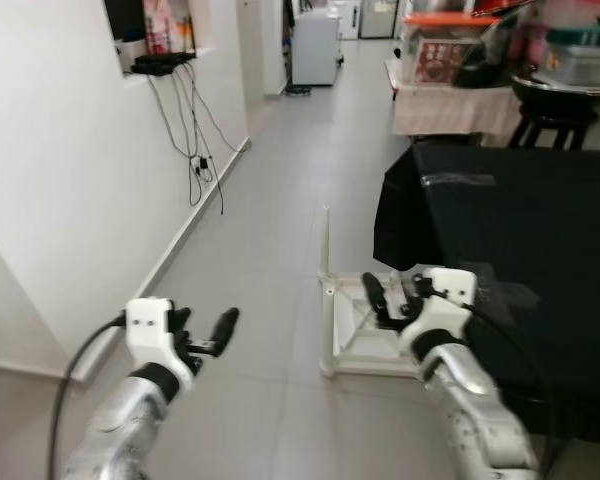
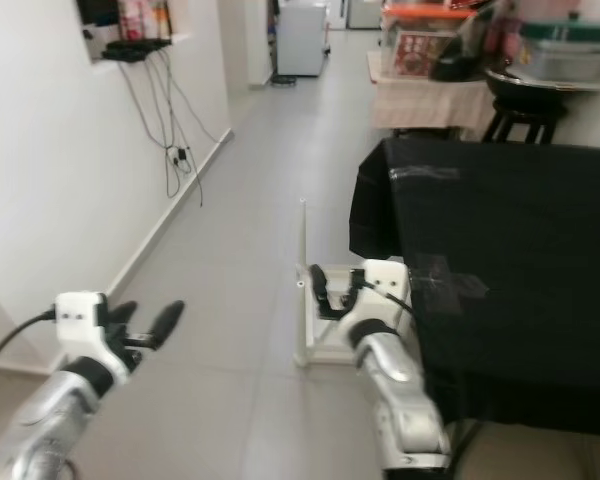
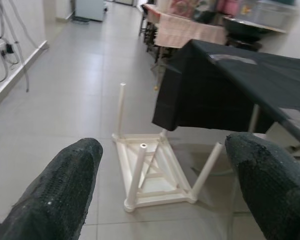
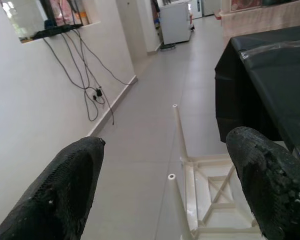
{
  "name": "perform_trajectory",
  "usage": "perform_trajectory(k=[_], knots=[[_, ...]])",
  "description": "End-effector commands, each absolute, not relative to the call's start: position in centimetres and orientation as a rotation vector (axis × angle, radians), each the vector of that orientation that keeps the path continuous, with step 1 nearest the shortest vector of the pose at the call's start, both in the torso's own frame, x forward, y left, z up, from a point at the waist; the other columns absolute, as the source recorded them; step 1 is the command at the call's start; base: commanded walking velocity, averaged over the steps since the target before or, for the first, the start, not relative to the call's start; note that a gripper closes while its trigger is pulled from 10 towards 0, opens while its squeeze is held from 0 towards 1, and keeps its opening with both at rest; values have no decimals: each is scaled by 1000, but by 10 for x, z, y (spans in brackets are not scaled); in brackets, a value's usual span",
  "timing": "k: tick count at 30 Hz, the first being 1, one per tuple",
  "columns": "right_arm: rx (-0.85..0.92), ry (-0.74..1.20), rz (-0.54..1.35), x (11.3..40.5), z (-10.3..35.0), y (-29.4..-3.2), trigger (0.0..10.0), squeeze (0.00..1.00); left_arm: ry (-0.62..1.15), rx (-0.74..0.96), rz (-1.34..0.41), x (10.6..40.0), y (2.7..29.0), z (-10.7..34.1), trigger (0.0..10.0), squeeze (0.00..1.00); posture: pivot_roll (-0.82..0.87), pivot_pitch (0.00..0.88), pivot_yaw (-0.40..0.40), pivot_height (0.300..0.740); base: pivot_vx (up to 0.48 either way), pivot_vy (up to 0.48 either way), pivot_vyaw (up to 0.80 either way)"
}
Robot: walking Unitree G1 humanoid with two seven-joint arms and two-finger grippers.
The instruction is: Building children table
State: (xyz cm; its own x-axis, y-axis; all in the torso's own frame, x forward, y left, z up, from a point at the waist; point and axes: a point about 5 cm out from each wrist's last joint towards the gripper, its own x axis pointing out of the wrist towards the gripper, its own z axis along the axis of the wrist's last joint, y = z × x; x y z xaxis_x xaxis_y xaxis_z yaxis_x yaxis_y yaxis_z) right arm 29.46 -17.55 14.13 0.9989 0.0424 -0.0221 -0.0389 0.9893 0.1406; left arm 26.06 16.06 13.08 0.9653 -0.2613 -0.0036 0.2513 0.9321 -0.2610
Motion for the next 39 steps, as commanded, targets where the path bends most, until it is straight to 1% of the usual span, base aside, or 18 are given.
perform_trajectory(k=[1,30,39], knots=[[153,26,62,296,141,-167,10000,0,52,-252,-242,260,167,129,10000,0,-73,0,16,740,259,0,0],[120,18,90,296,143,-164,10000,0,53,-252,-252,263,168,129,10000,0,-75,0,13,740,257,0,0],[113,21,110,295,141,-159,10000,0,62,-255,-267,262,167,127,10000,0,-76,0,19,740,253,0,0]])
